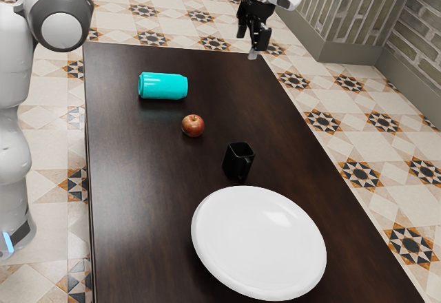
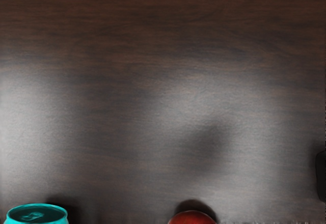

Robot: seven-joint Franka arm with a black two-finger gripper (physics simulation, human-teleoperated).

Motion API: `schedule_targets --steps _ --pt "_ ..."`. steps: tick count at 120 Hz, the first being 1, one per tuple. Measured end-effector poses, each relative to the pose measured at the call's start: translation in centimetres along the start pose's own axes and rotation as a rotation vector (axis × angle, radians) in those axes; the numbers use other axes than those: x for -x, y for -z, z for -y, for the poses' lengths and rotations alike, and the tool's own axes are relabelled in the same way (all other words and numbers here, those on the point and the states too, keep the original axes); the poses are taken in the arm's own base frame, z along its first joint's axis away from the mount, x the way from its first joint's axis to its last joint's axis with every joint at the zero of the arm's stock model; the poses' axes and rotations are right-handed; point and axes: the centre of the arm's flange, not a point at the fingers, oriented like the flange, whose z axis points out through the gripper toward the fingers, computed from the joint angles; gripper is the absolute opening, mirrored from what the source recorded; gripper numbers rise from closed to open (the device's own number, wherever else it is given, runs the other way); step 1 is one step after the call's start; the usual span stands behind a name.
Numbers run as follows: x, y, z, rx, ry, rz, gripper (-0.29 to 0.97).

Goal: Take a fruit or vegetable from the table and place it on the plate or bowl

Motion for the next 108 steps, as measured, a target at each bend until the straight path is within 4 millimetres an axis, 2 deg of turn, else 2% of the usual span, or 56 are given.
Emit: schedule_targets --steps 18,24,28,33,38,45,52,60,75,87,96,101,105,108 --pt "0.1 0.2 -0.3 -0.006 -0.006 0.0 0.68" --pt "0.2 0.9 -0.1 -0.014 -0.003 -0.013 0.68" --pt "0.5 2.8 0.2 -0.024 0.002 -0.055 0.68" --pt "1.6 6.6 0.2 -0.041 0.005 -0.129 0.68" --pt "2.5 9.2 -1.2 -0.049 -0.017 -0.18 0.68" --pt "3.2 11.5 -4.3 -0.051 -0.071 -0.228 0.68" --pt "3.5 12.3 -6.8 -0.051 -0.117 -0.247 0.68" --pt "3.6 12.5 -8.4 -0.052 -0.147 -0.25 0.68" --pt "3.2 11.5 -12.0 -0.048 -0.215 -0.232 0.68" --pt "2.1 9.1 -11.6 -0.053 -0.212 -0.183 0.68" --pt "1.1 6.0 -11.2 -0.038 -0.208 -0.12 0.68" --pt "-0.8 2.4 -12.5 -0.035 -0.237 -0.058 0.68" --pt "-1.5 0.7 -13.4 -0.034 -0.254 -0.03 0.68" --pt "-1.9 -0.3 -13.2 -0.032 -0.255 -0.013 0.68"
